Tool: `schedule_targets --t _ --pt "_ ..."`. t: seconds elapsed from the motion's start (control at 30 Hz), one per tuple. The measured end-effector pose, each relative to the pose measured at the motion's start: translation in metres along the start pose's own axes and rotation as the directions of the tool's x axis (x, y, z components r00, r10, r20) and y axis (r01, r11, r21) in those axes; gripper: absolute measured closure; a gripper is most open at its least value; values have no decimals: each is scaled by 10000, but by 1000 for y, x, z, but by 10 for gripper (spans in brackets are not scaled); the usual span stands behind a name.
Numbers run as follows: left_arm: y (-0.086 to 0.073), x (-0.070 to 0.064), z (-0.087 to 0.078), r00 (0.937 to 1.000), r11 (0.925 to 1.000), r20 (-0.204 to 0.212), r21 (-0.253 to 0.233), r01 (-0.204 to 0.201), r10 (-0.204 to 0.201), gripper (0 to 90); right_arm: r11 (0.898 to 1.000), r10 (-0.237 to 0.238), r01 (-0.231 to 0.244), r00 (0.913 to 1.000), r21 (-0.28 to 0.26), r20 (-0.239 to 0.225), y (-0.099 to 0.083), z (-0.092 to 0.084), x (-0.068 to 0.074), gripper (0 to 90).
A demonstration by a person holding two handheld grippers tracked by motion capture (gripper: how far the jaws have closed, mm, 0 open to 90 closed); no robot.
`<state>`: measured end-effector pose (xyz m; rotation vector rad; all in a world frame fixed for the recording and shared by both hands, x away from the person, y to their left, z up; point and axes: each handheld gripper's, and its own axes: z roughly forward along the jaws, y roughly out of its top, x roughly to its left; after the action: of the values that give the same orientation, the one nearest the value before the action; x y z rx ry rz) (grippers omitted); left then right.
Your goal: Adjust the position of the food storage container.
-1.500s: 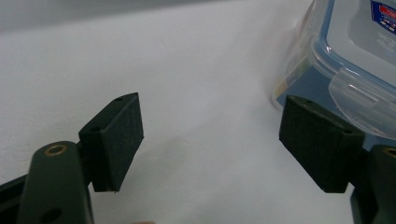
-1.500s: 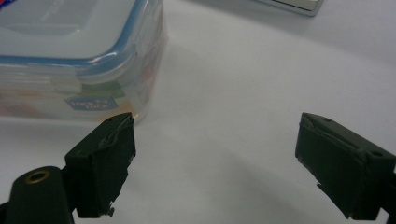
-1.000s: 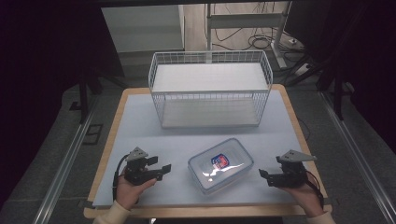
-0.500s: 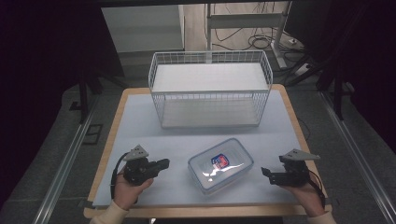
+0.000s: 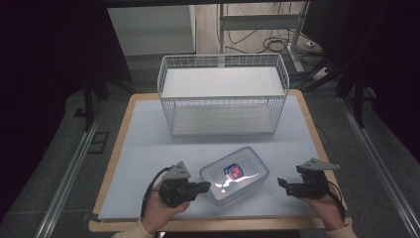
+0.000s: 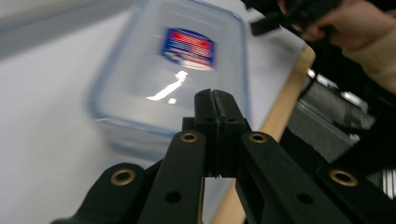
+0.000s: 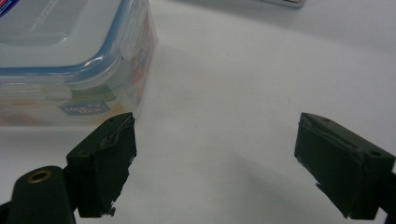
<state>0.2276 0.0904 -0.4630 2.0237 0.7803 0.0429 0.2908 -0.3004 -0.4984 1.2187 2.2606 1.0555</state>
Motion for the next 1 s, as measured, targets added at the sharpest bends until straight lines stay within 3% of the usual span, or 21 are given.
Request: schedule_targets --t 0.17,0.3,0.6,0.83,1.0 --pt "1 -18 21 9970 9974 678 585 -414 375 900 10000 -24 24 10000 22 -19 0 0 1 130" --pt "-1 -26 35 9950 9932 814 960 -660 583 900 10000 -33 33 10000 44 -22 -1 1 1 130" --pt "-13 -34 57 9958 9847 454 1516 -856 796 900 9999 -83 83 10000 97 10 -1 2 1 130" --pt "-18 -27 61 9970 9834 130 1645 -770 758 900 9999 -80 80 10000 112 -23 -1 3 2 130" --pt "-18 -23 59 9975 9833 249 1685 -691 658 900 9999 -78 78 10000 124 -13 -2 3 1 130"
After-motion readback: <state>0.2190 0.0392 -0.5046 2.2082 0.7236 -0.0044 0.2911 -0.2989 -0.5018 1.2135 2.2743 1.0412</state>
